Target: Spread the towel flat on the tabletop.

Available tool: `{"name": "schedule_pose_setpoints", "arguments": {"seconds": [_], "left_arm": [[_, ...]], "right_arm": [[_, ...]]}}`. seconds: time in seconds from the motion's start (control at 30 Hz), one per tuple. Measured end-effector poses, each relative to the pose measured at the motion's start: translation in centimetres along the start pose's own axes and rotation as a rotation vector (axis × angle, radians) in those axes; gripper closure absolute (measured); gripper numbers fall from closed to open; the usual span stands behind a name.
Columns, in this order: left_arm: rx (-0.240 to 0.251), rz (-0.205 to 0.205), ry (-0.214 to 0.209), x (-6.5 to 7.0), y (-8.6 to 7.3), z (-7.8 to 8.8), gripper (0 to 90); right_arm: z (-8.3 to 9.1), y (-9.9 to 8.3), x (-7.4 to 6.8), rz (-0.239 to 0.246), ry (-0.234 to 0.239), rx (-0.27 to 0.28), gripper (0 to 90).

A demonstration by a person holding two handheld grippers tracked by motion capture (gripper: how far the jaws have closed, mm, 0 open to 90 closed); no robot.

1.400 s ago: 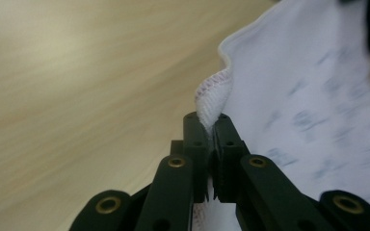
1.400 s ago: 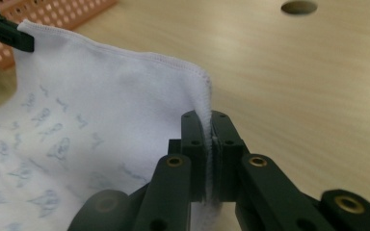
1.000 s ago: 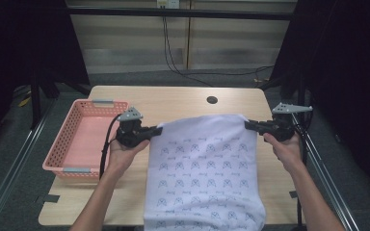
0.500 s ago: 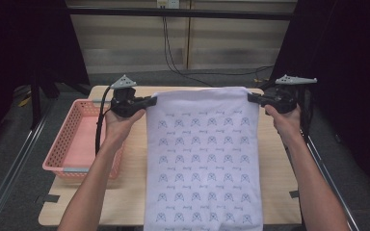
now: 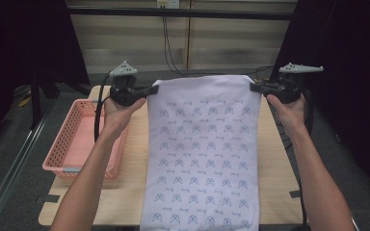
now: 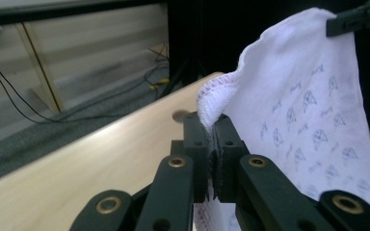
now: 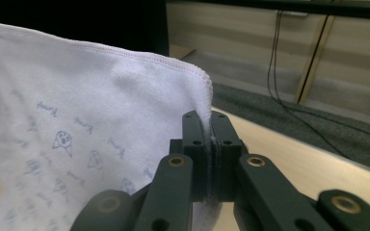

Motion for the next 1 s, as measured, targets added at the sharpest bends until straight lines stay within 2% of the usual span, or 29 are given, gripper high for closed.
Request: {"name": "schedule_pose_setpoints", "arguments": {"seconds": [0.03, 0.07, 0.1, 0.17, 0.2, 0.23, 0.27, 0.3, 0.33, 0.37, 0.4, 0.47, 0.5, 0.57, 0.6, 0.63, 0.67, 0.7, 0.73, 0.77, 0.8, 0.87, 0.9, 0.93, 0.97, 1.0], "left_arm": [[0.000, 0.000, 0.000, 0.0, 0.0, 0.0, 87.0], [0.009, 0.005, -0.015, 0.7, -0.8, 0.6, 87.0], [0.009, 0.005, -0.015, 0.7, -0.8, 0.6, 87.0], [0.010, -0.005, -0.036, 1.8, -1.8, 1.7, 87.0], [0.022, 0.000, -0.051, 2.7, -2.6, 2.5, 87.0], [0.022, 0.000, -0.051, 2.7, -2.6, 2.5, 87.0], [0.009, -0.014, -0.059, 4.2, -3.5, 3.4, 87.0], [0.009, -0.014, -0.059, 4.2, -3.5, 3.4, 87.1], [0.003, -0.003, -0.077, 5.4, -4.3, 4.3, 87.0], [0.003, -0.003, -0.077, 5.4, -4.3, 4.3, 87.1], [-0.001, 0.000, -0.094, 6.7, -5.3, 5.0, 87.0], [-0.011, -0.012, -0.109, 8.1, -6.1, 5.7, 87.0], [-0.025, -0.007, -0.130, 9.0, -6.7, 6.0, 87.0], [-0.056, -0.007, -0.139, 10.2, -7.7, 6.3, 87.0], [-0.064, 0.007, -0.171, 10.9, -8.3, 6.3, 87.0], [-0.064, 0.007, -0.171, 10.9, -8.3, 6.3, 87.0], [-0.137, -0.027, -0.165, 12.0, -9.7, 6.2, 87.0], [-0.137, -0.027, -0.165, 12.0, -9.7, 6.2, 87.0], [-0.162, -0.007, -0.186, 12.3, -10.6, 6.1, 87.0], [-0.206, 0.026, -0.194, 12.9, -12.6, 6.2, 87.0], [-0.206, 0.026, -0.194, 12.9, -12.6, 6.2, 87.0], [-0.245, 0.046, -0.202, 13.3, -14.7, 6.3, 86.9], [-0.275, 0.061, -0.201, 13.5, -15.5, 6.3, 86.9], [-0.304, 0.074, -0.220, 13.8, -17.1, 6.4, 86.8], [-0.304, 0.074, -0.220, 13.8, -17.1, 6.4, 86.8], [-0.323, 0.087, -0.224, 14.0, -18.1, 6.2, 86.8]], "right_arm": [[0.0, 0.0, 0.0, 0.000, 0.000, 0.000, 87.8], [1.1, -1.1, -0.2, -0.006, 0.022, -0.012, 87.8], [1.5, -1.5, -0.4, -0.005, 0.034, -0.016, 87.8], [2.1, -2.0, -0.6, 0.004, 0.038, -0.028, 87.7], [3.5, -3.1, -1.5, 0.013, 0.061, -0.041, 87.8], [3.5, -3.1, -1.5, 0.013, 0.061, -0.041, 87.8], [4.6, -4.1, -2.4, 0.031, 0.079, -0.046, 87.7], [4.6, -4.1, -2.4, 0.031, 0.079, -0.046, 87.7], [5.8, -5.6, -3.6, 0.046, 0.096, -0.072, 87.8], [5.8, -5.6, -3.6, 0.046, 0.096, -0.072, 87.8], [6.6, -7.1, -4.5, 0.055, 0.112, -0.099, 87.7], [7.6, -9.0, -5.3, 0.060, 0.122, -0.126, 87.8], [7.9, -9.8, -5.6, 0.054, 0.128, -0.135, 87.7], [8.7, -11.8, -6.3, 0.050, 0.127, -0.174, 87.8], [9.1, -13.1, -6.7, 0.049, 0.131, -0.211, 87.8], [9.4, -14.0, -7.0, 0.056, 0.124, -0.237, 87.8], [9.7, -15.0, -7.2, 0.052, 0.129, -0.254, 87.7], [9.7, -15.0, -7.2, 0.052, 0.129, -0.254, 87.7], [10.0, -16.8, -7.4, 0.031, 0.132, -0.286, 87.7], [10.0, -17.8, -7.4, 0.020, 0.143, -0.304, 87.7], [10.0, -17.8, -7.4, 0.020, 0.143, -0.304, 87.7], [9.7, -19.8, -7.5, 0.007, 0.144, -0.347, 87.7], [9.2, -21.7, -7.6, -0.017, 0.142, -0.402, 87.7], [9.0, -22.3, -7.6, -0.038, 0.148, -0.415, 87.7], [9.0, -22.3, -7.6, -0.038, 0.148, -0.415, 87.7], [8.7, -23.0, -7.7, -0.049, 0.160, -0.437, 87.7]]}}
Point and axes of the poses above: each handheld gripper's, and its own axes: z roughly backward along the jaws, y roughly out of its top, x roughly to its right, the point moved 1 cm from there along -z, roughly forward along the jaws, and after that the axes turned 10 degrees about -z, right-handed, at the moved point
